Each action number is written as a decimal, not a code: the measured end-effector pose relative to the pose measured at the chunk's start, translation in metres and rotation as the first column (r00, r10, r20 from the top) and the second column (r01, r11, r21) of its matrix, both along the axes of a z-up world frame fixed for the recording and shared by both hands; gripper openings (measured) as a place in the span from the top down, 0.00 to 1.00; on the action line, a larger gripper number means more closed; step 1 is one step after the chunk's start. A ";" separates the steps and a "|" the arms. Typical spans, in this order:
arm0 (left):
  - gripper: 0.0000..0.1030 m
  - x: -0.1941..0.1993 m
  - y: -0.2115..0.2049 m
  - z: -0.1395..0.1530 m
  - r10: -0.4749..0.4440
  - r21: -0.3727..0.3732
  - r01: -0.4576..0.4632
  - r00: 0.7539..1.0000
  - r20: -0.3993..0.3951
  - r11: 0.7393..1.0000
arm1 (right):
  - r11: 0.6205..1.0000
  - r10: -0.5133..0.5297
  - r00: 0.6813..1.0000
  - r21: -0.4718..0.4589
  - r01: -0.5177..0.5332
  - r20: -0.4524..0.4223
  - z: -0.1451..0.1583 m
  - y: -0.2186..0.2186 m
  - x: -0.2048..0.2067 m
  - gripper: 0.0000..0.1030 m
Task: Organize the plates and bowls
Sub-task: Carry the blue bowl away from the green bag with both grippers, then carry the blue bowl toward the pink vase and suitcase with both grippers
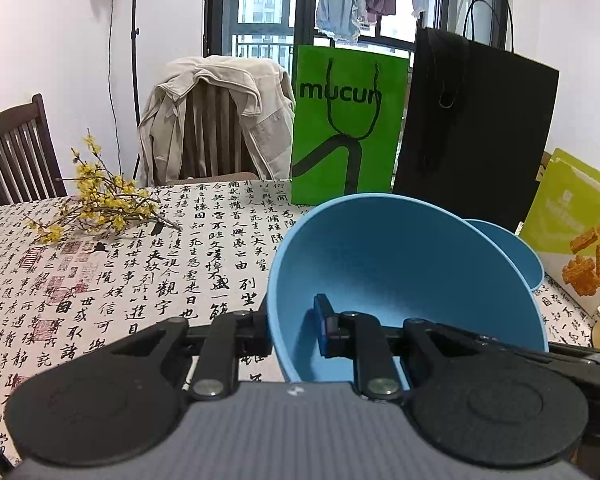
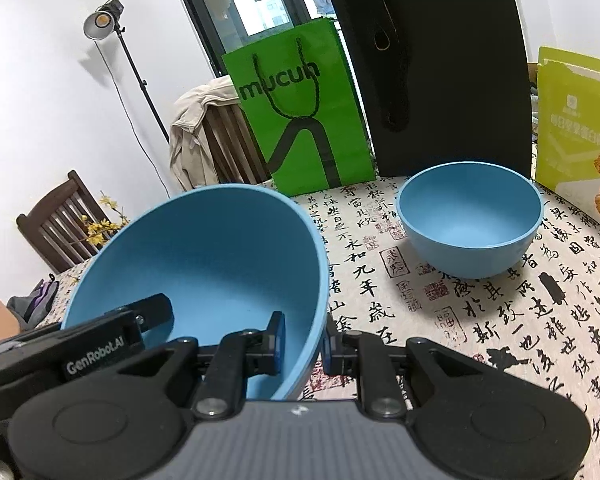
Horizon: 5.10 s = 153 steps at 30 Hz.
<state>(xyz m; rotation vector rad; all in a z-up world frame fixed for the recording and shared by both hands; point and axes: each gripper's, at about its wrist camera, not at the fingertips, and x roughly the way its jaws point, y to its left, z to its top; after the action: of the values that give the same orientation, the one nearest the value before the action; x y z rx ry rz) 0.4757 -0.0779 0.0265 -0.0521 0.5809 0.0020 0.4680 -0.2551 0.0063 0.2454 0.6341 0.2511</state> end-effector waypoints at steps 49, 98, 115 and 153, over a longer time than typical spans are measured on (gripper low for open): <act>0.81 -0.100 0.059 0.018 0.013 -0.095 -0.005 0.996 0.085 0.995 | 0.998 0.023 0.995 -0.068 -0.017 0.096 0.023 0.051 -0.097 0.83; 0.81 -0.167 0.130 0.021 0.128 -0.150 -0.104 0.979 0.161 0.983 | 0.983 0.174 0.974 -0.086 -0.162 0.144 0.021 0.122 -0.152 0.83; 0.81 -0.187 0.143 0.020 0.175 -0.154 -0.149 0.970 0.168 0.977 | 0.974 0.224 0.963 -0.075 -0.215 0.148 0.017 0.142 -0.162 0.83; 0.81 -0.239 0.214 0.014 0.323 -0.170 -0.294 0.929 0.180 0.941 | 0.927 0.376 0.909 -0.077 -0.367 0.179 0.022 0.212 -0.193 0.83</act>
<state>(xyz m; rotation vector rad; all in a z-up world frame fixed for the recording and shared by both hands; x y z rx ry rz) 0.2370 0.1357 0.0404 -0.2779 0.3593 0.2615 0.2753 -0.0436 0.0282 0.0552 0.4907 0.6217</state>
